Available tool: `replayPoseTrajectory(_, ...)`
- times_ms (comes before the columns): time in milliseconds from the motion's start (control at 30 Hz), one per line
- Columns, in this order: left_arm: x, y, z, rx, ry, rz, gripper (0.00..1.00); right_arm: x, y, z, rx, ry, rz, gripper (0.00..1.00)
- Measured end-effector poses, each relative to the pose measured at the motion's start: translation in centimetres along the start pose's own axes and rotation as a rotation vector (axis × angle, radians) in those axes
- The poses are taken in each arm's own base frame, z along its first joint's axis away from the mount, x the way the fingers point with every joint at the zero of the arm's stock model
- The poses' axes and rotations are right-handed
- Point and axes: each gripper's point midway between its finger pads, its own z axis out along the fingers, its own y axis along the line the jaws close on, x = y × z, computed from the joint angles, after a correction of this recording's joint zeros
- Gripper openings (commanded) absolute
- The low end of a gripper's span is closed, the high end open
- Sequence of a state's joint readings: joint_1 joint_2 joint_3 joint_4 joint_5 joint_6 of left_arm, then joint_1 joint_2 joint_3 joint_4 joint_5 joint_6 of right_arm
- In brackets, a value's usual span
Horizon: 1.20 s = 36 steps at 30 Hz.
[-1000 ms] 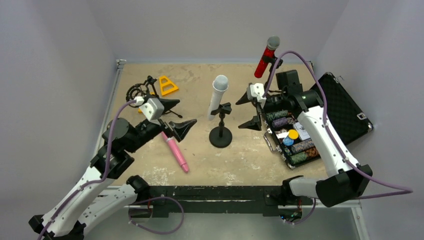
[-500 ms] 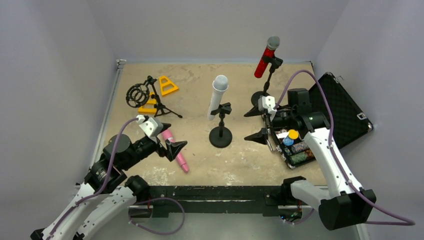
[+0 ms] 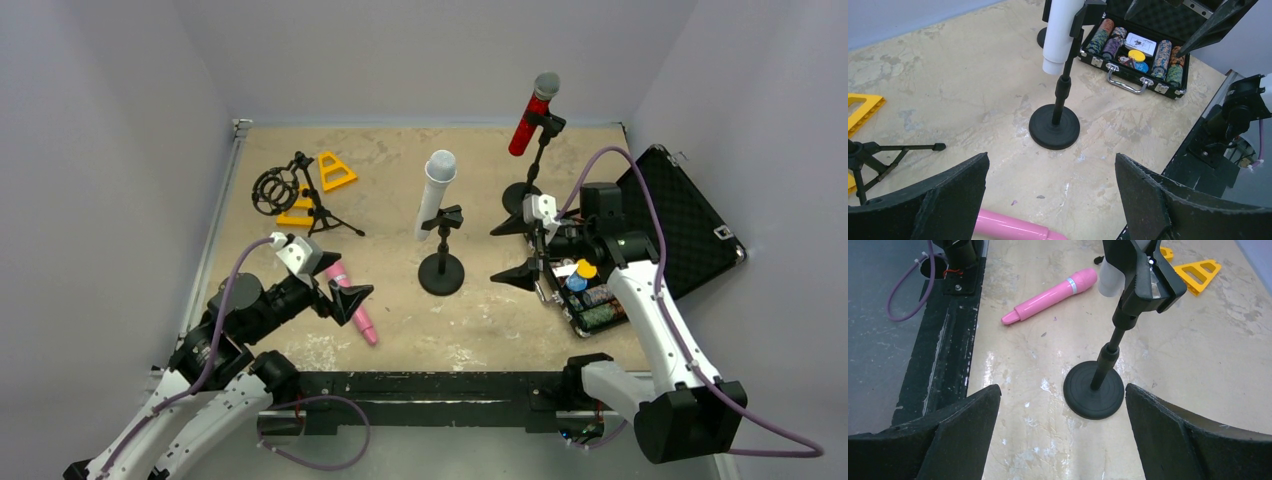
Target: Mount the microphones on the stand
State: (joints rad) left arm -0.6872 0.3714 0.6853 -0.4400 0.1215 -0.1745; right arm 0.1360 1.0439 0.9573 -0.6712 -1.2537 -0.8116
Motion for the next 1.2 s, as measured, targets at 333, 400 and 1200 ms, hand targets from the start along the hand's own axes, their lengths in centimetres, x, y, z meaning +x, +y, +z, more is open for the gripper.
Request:
replayPoseTrajectory(333,1.2,0.4,0.3,-0.024,0.014,-0.046,0.99,0.4,0.2,0.0,-0.009,-0.014,0.006,0.99)
replayPoseTrajectory(400,1.2,0.5,0.3,-0.029,0.012,-0.055,0.99,0.5,0.3,0.0,-0.009,-0.014,0.007,0.99)
replayPoseTrajectory(1200,1.7,1.0,0.2,-0.076,0.004,-0.132,1.0,0.6,0.0,-0.2,0.005,-0.018,-0.002,0.99)
